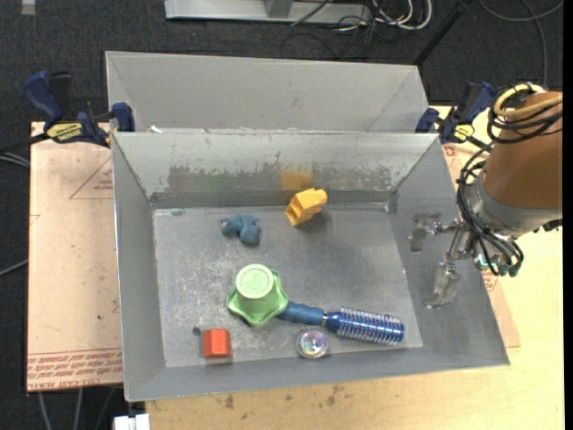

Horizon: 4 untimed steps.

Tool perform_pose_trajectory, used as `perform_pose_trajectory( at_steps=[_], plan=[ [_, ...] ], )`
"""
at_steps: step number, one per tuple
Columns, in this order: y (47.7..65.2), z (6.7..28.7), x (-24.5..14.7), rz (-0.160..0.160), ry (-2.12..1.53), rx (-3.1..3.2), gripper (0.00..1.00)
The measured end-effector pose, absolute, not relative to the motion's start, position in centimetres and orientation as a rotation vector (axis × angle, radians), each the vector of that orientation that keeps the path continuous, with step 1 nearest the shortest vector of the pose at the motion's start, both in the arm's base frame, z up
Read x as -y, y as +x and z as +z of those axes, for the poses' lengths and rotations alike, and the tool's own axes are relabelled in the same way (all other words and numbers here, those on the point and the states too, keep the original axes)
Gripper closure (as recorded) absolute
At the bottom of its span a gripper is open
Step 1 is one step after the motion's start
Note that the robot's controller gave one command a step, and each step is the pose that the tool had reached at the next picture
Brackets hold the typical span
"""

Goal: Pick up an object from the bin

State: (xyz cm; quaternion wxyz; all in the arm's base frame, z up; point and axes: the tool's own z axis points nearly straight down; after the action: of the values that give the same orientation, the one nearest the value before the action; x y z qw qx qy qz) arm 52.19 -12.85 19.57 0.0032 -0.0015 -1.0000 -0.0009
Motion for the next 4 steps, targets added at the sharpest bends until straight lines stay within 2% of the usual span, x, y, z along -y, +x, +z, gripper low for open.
perform_pose_trajectory(
  at_steps=[1, 2, 3, 4],
  plan=[
    [50.0, 6.8, 4.2, -0.004, 0.442, 3.113, 0.0],
    [49.2, 10.0, 0.7, -0.004, 0.15, 3.141, 0.0],
    [49.6, 10.0, -0.8, -0.003, -0.145, 3.14, 0.0],
    [49.6, 6.9, -4.1, -0.003, -0.301, 3.125, 0.0]
  ],
)
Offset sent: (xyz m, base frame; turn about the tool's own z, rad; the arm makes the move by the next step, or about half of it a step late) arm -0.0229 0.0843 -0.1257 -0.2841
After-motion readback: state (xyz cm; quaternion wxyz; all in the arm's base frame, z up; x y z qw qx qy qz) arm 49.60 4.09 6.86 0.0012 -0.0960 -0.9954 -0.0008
